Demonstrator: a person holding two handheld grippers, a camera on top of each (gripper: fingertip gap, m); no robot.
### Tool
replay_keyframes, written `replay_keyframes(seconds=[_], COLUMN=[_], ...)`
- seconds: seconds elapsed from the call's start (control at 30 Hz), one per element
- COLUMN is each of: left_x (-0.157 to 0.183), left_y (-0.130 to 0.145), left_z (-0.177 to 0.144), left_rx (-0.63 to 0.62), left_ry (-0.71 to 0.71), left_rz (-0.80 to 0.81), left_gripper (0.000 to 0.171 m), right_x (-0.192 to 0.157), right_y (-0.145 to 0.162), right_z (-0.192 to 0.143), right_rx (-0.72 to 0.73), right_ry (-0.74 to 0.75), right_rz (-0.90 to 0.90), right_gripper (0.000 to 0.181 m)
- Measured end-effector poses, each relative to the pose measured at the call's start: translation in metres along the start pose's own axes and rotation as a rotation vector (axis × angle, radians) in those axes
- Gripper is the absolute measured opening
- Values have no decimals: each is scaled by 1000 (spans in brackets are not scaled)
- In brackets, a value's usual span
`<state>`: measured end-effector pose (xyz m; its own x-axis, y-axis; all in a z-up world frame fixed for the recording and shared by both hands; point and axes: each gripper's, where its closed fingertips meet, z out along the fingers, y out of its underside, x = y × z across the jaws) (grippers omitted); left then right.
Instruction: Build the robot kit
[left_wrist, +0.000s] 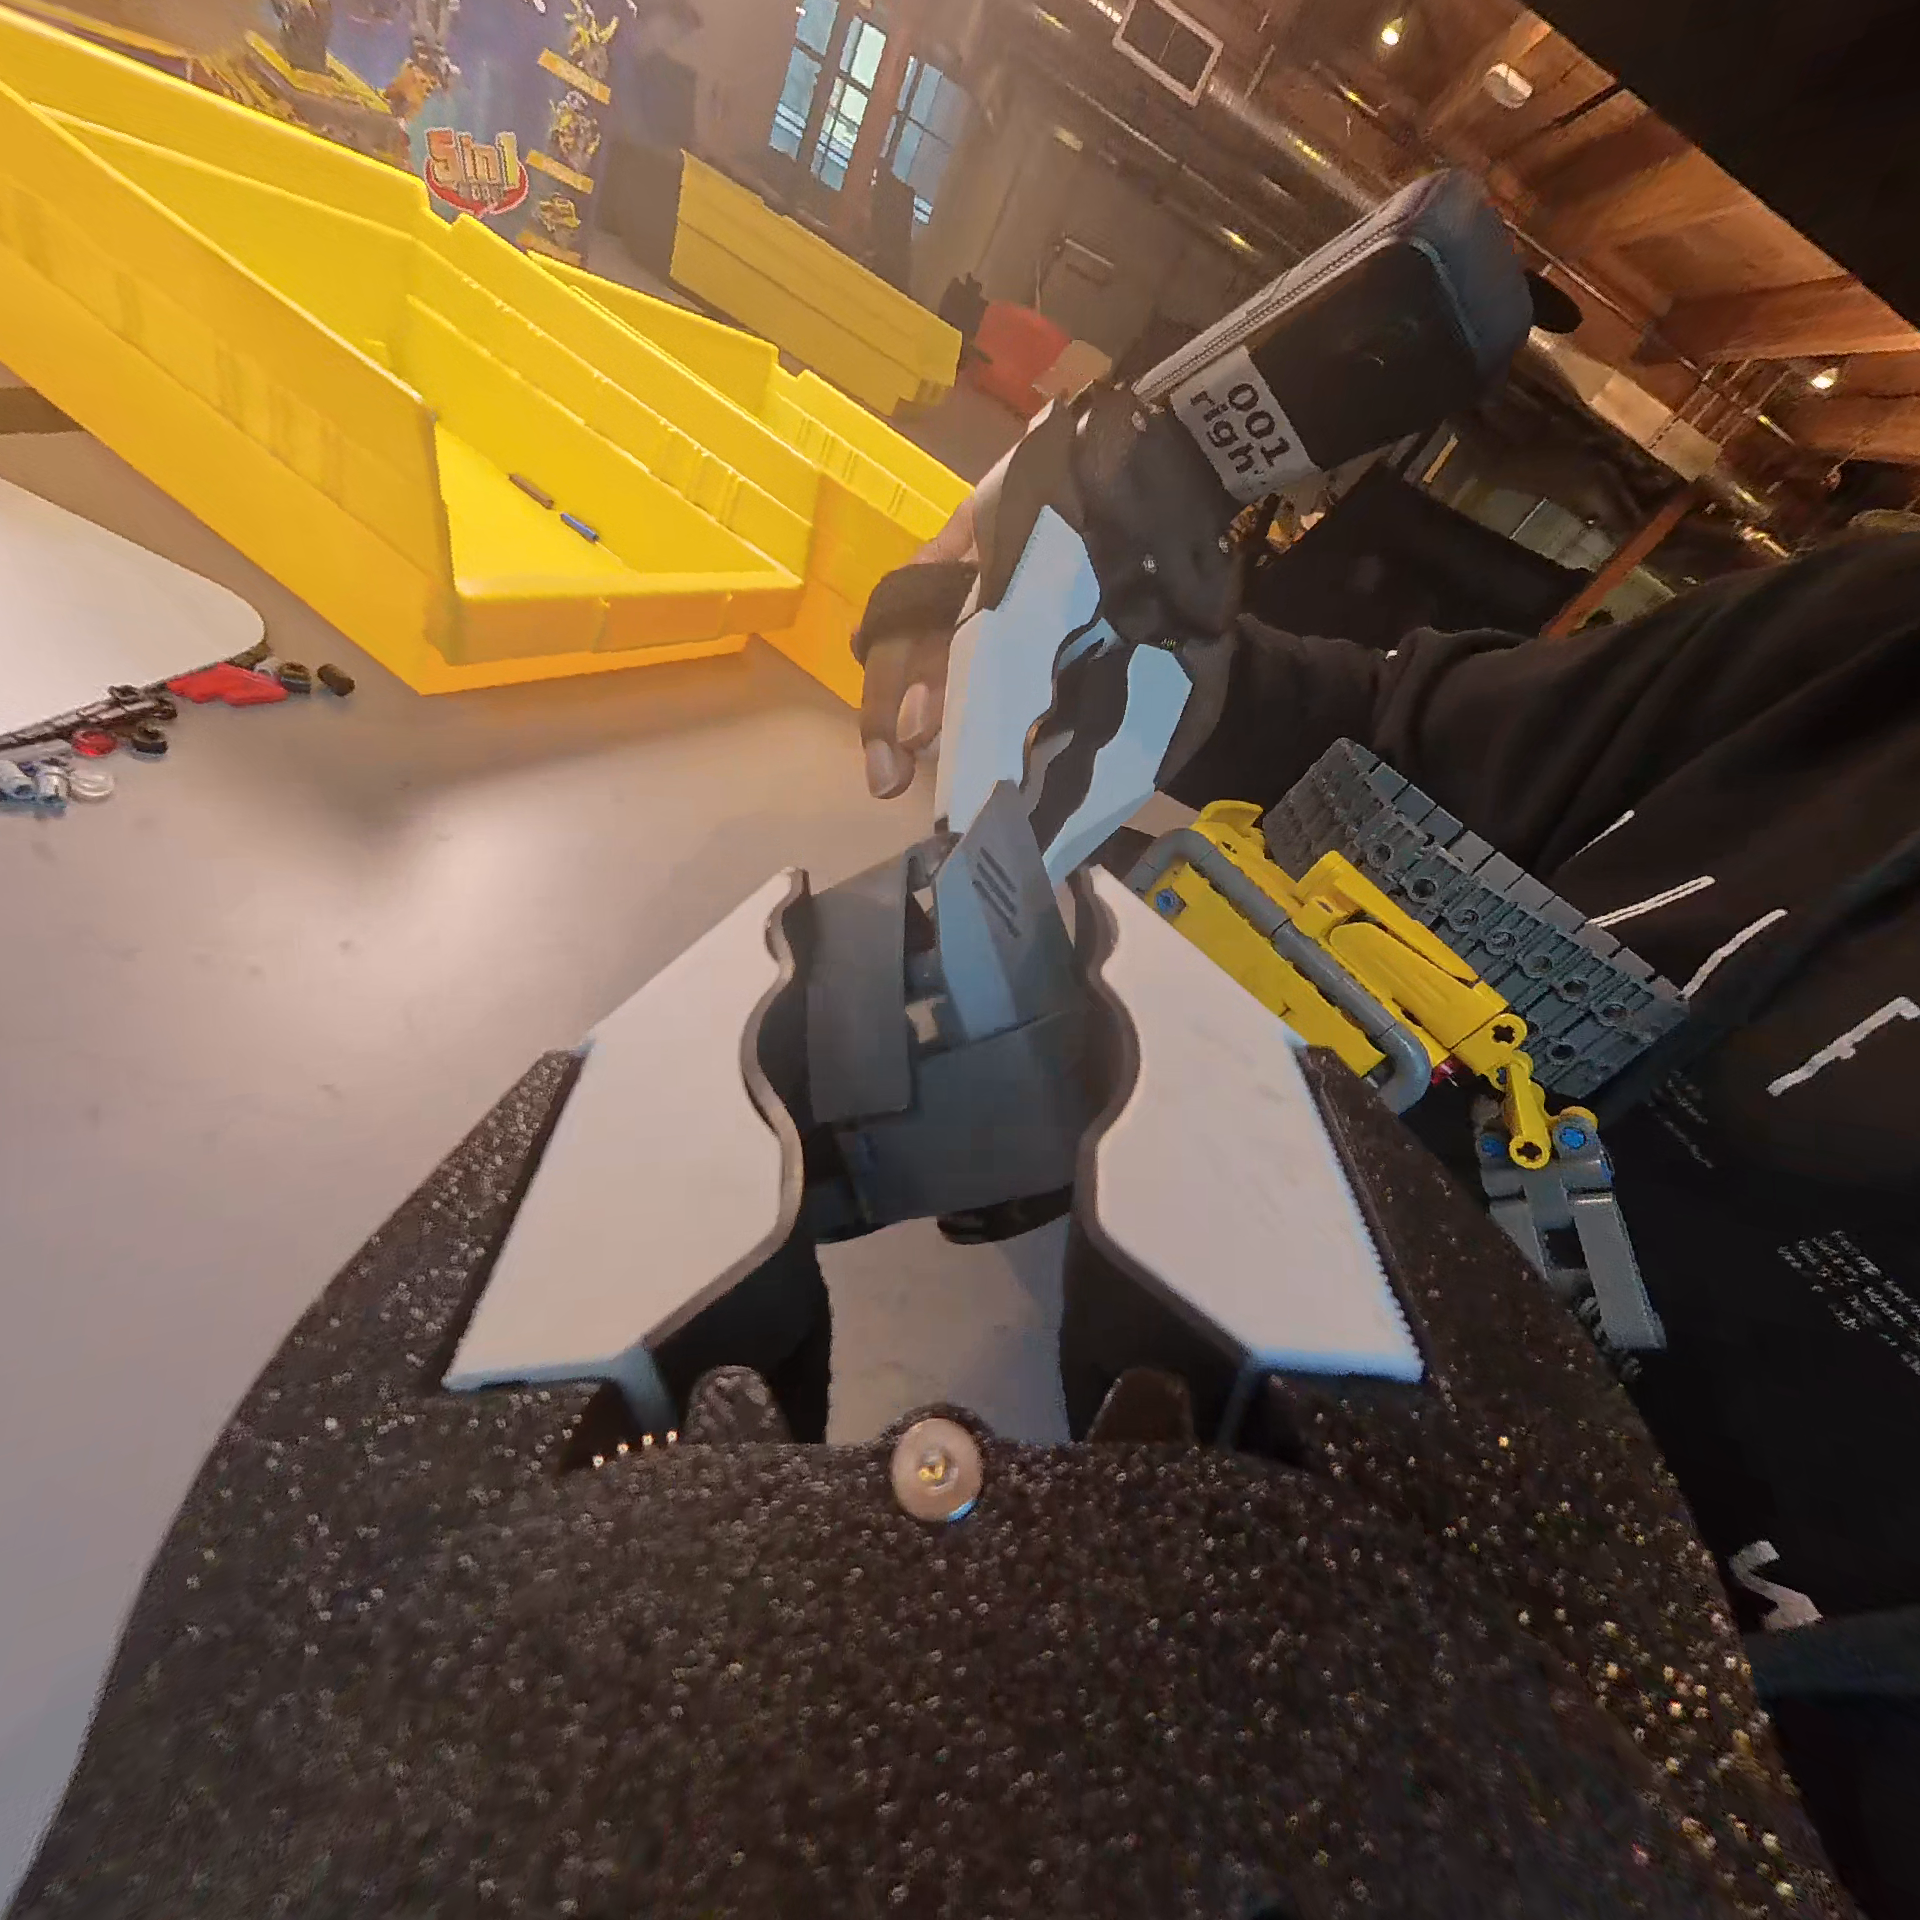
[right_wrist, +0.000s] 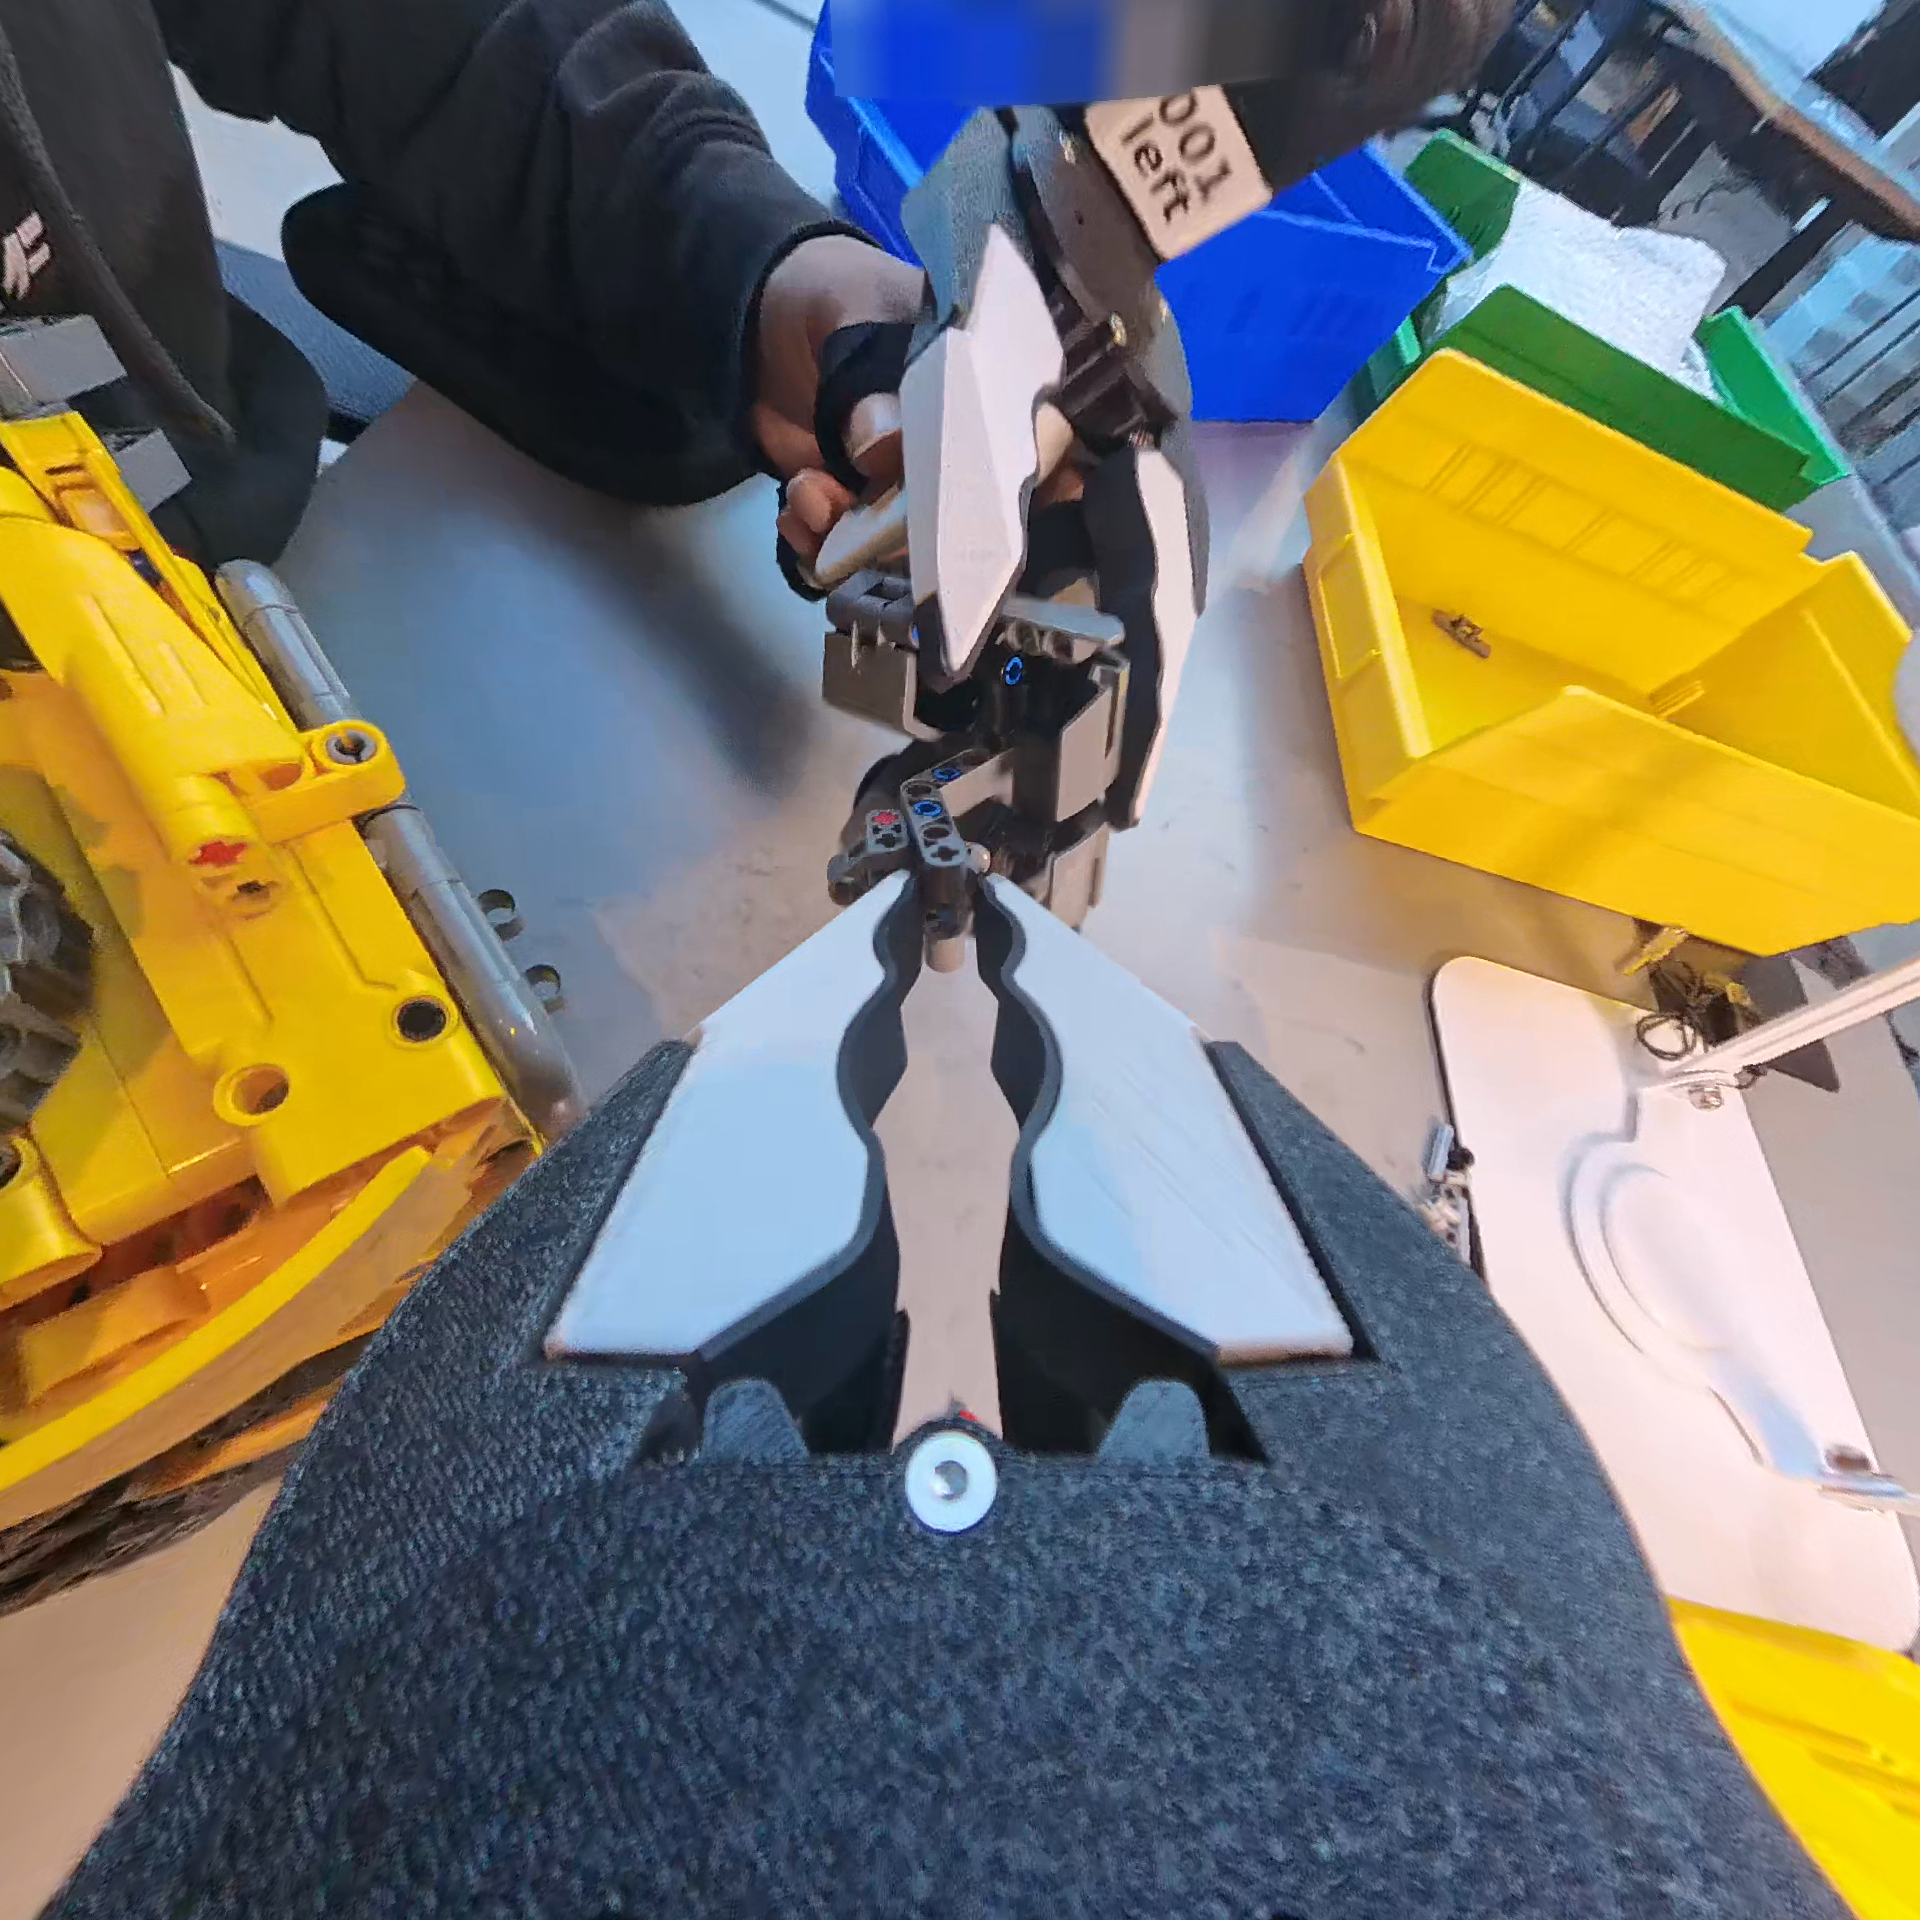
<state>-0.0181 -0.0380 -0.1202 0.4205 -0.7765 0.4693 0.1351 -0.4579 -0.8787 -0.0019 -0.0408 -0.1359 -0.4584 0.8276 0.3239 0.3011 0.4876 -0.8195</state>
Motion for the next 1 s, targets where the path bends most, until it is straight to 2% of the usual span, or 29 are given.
replay_keyframes(seconds=[0.1, 0.2, 0.3, 0.57, 0.7, 0.83, 0.9, 1.0], left_x=[-3, -7, -14, -24, -31, -40, -47, -62], left_y=[3, 9, 15, 9, 5, 2, -1, -5], left_z=[0, 3, 4, -6, -15, -23, -28, -40], left_rx=[-4, -9, -13, 6, 52, 62, 74, 111], left_ry=[47, 102, 104, 74, 55, -27, -85, -179], left_rz=[-78, -194, -237, -222, -191, -97, -63, -50], left_gripper=[67, 72, 77, 77, 81, 90, 85, 61], right_x=[3, 2, 6, 15, 14, 11, 8, 0], right_y=[3, 5, 10, 7, 2, -6, -12, -22], right_z=[-3, -3, -4, -8, -2, 9, 15, 26], right_rx=[16, 36, 26, 72, 68, 53, 49, 24], right_ry=[27, 9, 8, -17, -58, -110, -143, -216], right_rz=[-28, -11, -6, 85, 105, 94, 87, 65], right_gripper=[0, 0, 0, 0, 9, 18, 20, 29])
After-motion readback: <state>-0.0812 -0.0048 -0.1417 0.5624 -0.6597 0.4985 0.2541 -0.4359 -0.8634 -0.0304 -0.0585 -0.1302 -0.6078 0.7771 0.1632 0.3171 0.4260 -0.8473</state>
